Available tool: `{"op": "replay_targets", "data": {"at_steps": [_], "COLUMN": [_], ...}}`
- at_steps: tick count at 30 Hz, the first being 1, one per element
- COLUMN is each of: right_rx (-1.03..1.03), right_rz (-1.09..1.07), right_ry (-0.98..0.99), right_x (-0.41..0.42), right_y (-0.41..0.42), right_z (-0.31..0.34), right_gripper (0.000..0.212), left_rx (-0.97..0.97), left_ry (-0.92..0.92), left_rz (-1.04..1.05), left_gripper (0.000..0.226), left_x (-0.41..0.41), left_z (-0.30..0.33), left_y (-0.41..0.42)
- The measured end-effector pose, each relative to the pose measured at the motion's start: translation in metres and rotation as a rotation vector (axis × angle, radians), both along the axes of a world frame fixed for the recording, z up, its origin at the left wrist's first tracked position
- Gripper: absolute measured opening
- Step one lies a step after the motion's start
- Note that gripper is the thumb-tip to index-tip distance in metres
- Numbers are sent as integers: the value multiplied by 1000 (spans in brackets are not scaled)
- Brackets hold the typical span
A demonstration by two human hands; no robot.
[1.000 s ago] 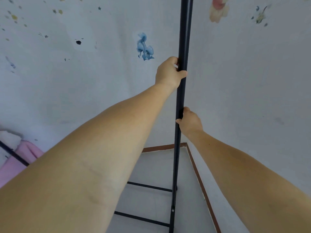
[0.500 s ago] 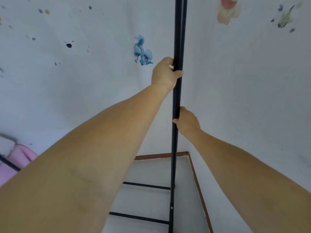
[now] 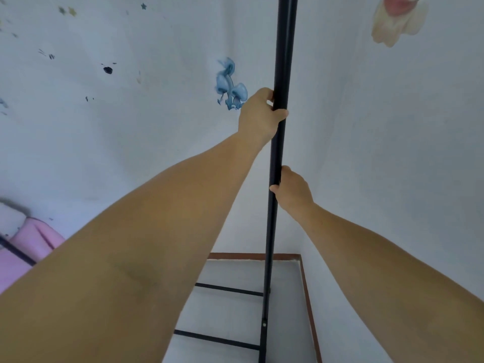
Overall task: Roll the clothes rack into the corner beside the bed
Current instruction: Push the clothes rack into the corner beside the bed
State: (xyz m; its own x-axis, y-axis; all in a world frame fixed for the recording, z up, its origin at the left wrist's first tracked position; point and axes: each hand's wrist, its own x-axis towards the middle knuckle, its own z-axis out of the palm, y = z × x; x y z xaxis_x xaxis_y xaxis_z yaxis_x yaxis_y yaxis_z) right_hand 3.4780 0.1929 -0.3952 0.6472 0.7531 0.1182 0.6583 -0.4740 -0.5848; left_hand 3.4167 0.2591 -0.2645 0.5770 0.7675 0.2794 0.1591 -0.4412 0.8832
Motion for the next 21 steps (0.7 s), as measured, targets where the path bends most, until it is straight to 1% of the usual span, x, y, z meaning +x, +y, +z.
{"op": "replay_targets", "data": {"at_steps": [21], "right_rx": [7], "right_rz": [-66], "right_ry": [-4], "right_x": [71], "right_y": [88], "right_z": [4], "right_gripper": [24], "left_rx": [-5], "left_ry": [-17], "left_rz": [-40], "left_gripper": [27], "left_x": [76], "left_z": [1], "left_y": [92]}}
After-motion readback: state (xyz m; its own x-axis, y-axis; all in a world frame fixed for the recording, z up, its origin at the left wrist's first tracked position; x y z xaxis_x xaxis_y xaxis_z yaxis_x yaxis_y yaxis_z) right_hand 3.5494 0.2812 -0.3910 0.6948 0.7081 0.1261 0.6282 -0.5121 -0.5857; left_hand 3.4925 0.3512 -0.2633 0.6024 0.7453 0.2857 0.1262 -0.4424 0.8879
